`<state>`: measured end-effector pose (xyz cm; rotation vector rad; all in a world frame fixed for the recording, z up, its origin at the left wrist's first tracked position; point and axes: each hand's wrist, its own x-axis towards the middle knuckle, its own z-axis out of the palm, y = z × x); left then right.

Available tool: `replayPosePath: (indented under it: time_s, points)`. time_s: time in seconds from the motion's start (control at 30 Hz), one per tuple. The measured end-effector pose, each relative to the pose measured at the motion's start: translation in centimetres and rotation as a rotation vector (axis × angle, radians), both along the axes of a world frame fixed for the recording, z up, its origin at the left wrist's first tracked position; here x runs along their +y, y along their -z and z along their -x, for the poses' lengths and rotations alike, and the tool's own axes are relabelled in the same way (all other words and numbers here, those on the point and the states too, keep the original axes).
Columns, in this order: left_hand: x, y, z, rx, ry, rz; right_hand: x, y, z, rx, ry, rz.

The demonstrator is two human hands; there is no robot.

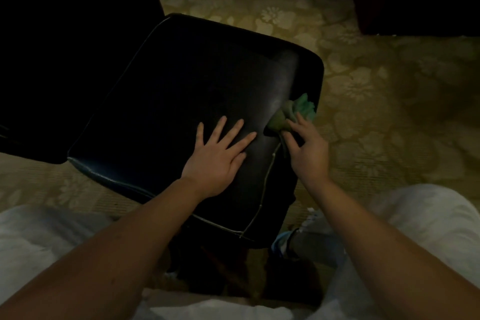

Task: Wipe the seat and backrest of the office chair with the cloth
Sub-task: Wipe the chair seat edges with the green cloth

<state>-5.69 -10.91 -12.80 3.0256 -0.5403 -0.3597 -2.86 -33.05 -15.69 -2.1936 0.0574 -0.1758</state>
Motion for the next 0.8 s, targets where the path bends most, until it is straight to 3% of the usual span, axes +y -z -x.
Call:
replayPosePath:
  time_s: [0.13,0.3,0.63,0.8]
  points:
    - [0.1,0.2,0.2,-0.026,0.003,-0.01,-0.8,-0.2,-0.5,0.003,-0.071,0.036]
    - [0.0,0.0,0.1,-0.014,0.003,-0.032,-0.5,-0.3,-1.6,0.02,-0.009,-0.026]
    - [0.0,0.4,0.1,-0.041,-0.01,-0.002,-0.8,0.2,0.7,-0.028,-0.172,0.061]
    - [-0.3,0.2,0.0,-0.021,-0.025,0.003,-1.1,-0.2,-0.9,0.016,-0.06,-0.04]
